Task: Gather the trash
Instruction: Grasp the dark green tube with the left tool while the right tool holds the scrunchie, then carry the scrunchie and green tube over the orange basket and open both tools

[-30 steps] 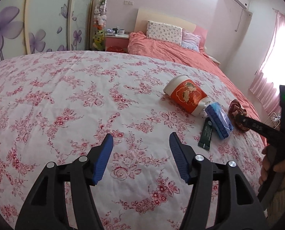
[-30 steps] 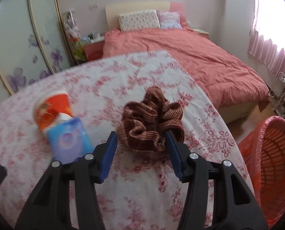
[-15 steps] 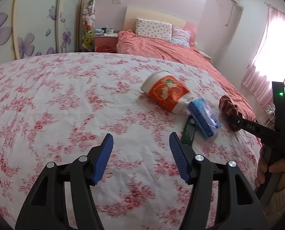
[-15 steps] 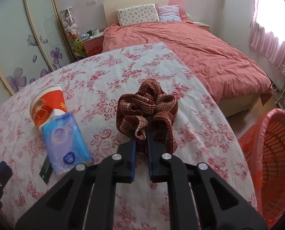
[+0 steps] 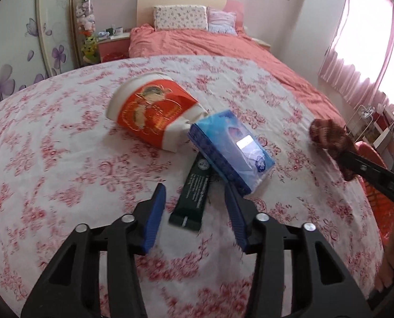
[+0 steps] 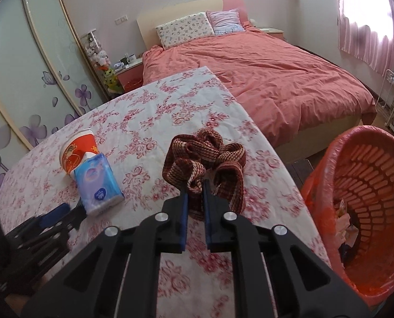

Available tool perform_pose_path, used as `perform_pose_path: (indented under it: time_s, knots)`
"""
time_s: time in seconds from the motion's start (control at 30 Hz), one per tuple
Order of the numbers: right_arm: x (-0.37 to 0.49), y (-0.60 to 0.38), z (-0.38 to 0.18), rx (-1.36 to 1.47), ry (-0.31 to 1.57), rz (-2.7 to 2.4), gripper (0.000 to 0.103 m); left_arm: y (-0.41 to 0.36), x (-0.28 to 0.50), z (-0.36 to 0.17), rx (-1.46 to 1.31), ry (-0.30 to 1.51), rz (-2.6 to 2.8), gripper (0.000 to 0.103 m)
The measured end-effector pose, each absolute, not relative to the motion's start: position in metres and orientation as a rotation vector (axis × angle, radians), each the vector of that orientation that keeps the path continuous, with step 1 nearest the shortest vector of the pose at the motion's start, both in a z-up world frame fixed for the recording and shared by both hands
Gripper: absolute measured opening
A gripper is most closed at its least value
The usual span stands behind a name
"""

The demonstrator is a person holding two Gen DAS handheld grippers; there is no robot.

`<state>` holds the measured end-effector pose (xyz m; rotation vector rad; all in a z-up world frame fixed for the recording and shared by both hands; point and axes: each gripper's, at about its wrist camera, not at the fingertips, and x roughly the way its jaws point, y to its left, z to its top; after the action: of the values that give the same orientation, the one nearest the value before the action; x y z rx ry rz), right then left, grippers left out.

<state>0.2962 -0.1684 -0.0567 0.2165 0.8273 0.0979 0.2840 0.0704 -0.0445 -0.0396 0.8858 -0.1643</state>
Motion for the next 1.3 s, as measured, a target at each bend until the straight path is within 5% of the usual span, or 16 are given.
perform_pose_path:
  time_s: [0.33,1.3]
  knots:
    - [0.286,-0.185,-0.059,0.261,0.835,0.095,0.011,0.058,0.293,-0.043,-0.027,0.889,-0.155,0.021]
    - [0.206,-0.210,-0.007,0.268,0.716,0.091,0.011,0.055,0.232,0.015,-0.094,0.768,-0.189,0.020]
